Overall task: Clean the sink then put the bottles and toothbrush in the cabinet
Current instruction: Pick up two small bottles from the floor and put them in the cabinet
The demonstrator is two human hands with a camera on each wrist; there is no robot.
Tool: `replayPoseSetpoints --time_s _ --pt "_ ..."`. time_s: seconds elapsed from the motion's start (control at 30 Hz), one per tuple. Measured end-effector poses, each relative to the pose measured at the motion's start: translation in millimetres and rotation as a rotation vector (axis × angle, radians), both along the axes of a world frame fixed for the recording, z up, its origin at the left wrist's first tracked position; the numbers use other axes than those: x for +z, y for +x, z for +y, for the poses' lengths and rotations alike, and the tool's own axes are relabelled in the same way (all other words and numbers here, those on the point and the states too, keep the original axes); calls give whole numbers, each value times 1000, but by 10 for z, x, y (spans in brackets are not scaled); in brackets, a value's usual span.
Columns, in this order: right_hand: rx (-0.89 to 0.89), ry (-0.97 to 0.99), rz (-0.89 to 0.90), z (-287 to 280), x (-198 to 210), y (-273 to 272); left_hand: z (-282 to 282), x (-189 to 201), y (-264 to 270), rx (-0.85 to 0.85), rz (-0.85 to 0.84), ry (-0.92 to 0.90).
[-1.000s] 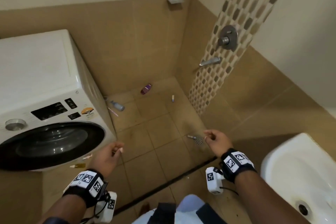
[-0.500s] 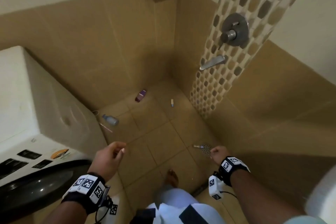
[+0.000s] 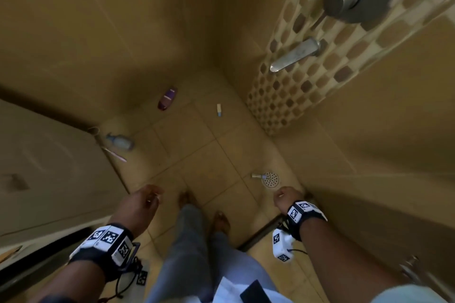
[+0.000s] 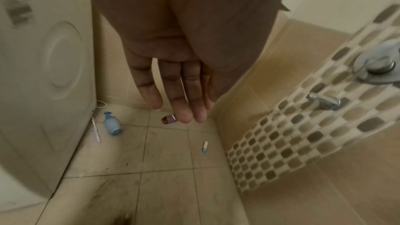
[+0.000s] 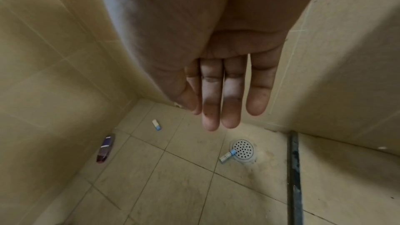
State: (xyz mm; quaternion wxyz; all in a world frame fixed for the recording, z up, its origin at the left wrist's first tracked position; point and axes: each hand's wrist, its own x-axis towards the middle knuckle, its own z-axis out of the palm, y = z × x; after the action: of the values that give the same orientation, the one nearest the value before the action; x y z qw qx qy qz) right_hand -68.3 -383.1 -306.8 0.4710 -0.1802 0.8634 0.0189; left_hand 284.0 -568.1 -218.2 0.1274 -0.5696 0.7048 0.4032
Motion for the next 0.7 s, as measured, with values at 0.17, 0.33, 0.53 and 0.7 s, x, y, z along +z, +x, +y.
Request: replayPoseSetpoints --time_s 0.17,0.33,0.53,0.7 --pt "-20 96 50 -87 -416 -149 -345 -495 -285 -15 20 82" --pt "-45 172 -7 -386 -1258 -416 -830 -1194 -733 -111 64 146" --pt "-254 124 -125 -576 -3063 -644 -1259 -2626 -1155 -85 85 146" --pt "-156 166 -130 -508 -4730 -785 -1334 -3762 -1358 -1 98 189"
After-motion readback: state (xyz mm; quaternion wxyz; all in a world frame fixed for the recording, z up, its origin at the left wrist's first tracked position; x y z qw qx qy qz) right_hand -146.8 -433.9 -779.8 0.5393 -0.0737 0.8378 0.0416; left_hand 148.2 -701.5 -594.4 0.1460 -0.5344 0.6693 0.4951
